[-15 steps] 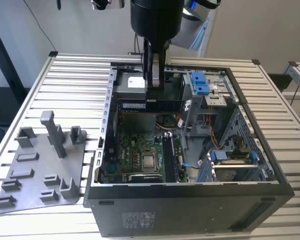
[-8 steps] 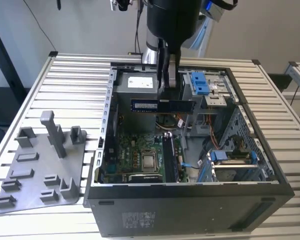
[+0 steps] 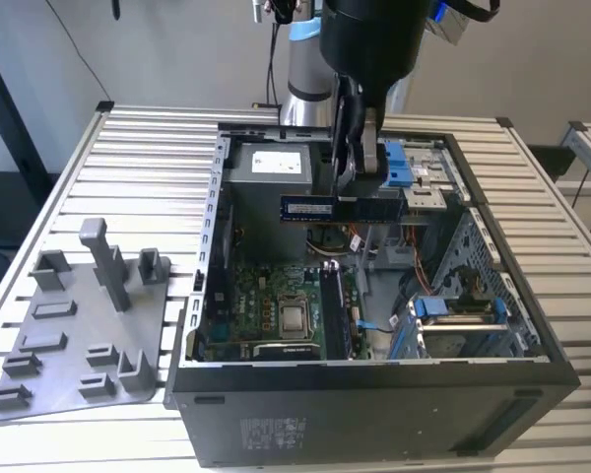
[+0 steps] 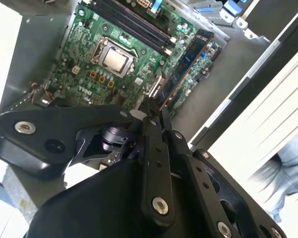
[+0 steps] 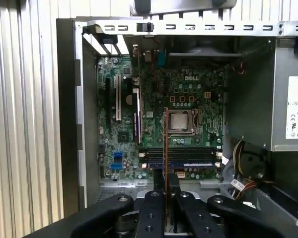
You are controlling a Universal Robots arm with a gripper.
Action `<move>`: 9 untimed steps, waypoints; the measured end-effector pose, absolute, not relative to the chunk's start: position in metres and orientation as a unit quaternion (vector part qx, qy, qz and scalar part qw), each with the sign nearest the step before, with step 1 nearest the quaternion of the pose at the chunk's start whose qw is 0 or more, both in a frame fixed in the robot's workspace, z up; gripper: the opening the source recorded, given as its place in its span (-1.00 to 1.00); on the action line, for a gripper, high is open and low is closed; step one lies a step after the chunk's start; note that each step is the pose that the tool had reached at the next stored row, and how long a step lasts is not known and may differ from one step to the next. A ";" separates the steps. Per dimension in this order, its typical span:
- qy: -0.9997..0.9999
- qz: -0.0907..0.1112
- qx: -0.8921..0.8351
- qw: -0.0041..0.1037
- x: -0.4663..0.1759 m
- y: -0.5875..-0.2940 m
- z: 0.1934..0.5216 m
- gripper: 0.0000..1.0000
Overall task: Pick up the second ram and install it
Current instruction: 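Pick up the second ram and move it above second insertion slot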
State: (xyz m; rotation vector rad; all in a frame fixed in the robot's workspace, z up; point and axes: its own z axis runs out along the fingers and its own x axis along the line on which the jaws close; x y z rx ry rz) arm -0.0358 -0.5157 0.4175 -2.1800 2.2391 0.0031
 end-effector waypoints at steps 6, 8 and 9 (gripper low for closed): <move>0.716 0.001 -0.698 0.008 -0.033 -0.516 0.417 -0.72; 0.716 0.001 -0.698 0.008 -0.027 -0.515 0.418 -0.72; 0.717 0.001 -0.698 0.008 -0.023 -0.515 0.418 -0.72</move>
